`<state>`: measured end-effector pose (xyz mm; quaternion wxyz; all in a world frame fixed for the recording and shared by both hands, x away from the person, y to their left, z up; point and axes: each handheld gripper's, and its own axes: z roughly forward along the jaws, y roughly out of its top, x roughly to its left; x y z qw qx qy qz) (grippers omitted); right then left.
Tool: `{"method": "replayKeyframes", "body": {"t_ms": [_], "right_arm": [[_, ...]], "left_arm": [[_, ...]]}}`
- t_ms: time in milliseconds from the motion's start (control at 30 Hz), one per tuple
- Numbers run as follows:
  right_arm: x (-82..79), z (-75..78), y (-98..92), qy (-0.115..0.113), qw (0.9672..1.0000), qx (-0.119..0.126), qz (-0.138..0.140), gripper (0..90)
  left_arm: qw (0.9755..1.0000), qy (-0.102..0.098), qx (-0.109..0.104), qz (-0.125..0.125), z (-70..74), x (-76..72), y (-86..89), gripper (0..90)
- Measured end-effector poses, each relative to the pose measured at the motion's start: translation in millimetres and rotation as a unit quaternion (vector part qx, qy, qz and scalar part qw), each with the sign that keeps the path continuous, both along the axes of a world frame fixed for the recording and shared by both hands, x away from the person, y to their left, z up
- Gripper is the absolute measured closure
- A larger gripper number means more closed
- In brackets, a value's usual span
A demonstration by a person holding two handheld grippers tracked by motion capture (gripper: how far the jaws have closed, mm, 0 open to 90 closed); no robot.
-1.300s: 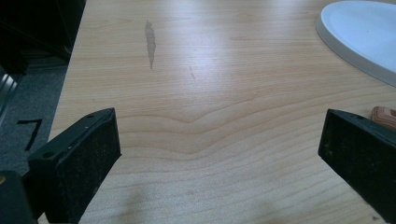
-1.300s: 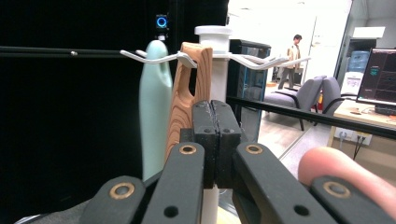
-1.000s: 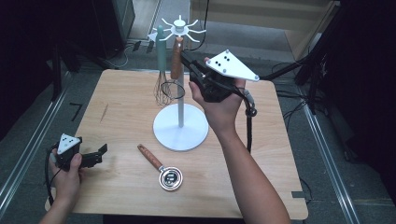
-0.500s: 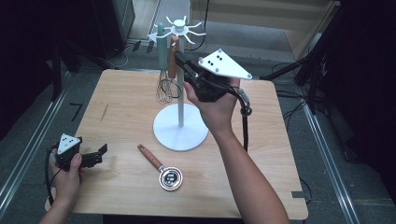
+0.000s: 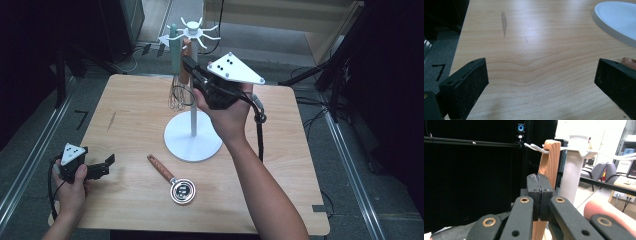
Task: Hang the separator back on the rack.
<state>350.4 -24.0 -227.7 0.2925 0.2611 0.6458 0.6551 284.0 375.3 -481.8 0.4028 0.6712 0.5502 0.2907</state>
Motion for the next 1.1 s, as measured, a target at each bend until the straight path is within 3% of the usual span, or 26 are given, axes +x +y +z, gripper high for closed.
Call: {"method": "replayKeyframes", "body": {"t_ms": [200, 367, 433, 500, 567, 633, 800, 967, 1100], "right_arm": [[-7.5, -6.8, -9.0, 0.004, 0.9999, -0.013, -0.004, 87.4], [-15.7, -24.2, -18.4, 0.017, 0.9994, -0.031, 0.002, 81.4], [-19.3, -34.1, -23.5, 0.025, 0.9990, -0.037, 0.005, 78.9], [-22.7, -42.5, -26.9, 0.036, 0.9986, -0.038, 0.009, 77.9], [-26.6, -53.3, -30.1, 0.044, 0.9980, -0.043, 0.013, 76.6], [-30.9, -65.3, -32.4, 0.054, 0.9973, -0.048, 0.015, 73.7], [-43.4, -95.7, -39.0, 0.077, 0.9952, -0.059, 0.014, 63.9], [-52.6, -121.6, -46.5, 0.100, 0.9929, -0.064, 0.010, 56.1], [-57.1, -136.6, -55.0, 0.113, 0.9919, -0.057, 0.007, 54.0]], "left_arm": [[1.0000, 0.001, 0.003, 0.007, -0.1, 0.4, -0.5, 0.0], [0.9998, 0.005, -0.005, 0.021, 0.1, 0.6, 1.0, 0.0], [0.9998, -0.002, -0.012, 0.015, 0.1, -0.3, 1.3, 0.0], [0.9998, 0.003, 0.002, 0.021, 0.1, 0.2, -1.7, 2.1], [0.9991, 0.008, 0.018, 0.037, -0.1, 0.5, -5.6, 19.3], [0.9992, 0.011, 0.022, 0.030, -0.1, 0.2, -8.9, 35.0], [0.9996, 0.027, 0.005, -0.002, -1.3, 3.5, -19.0, 69.4], [0.9981, 0.046, -0.016, -0.038, -1.2, 8.0, -32.2, 87.9], [0.9969, 0.050, -0.011, -0.059, 0.0, 10.3, -43.1, 90.0]]}}
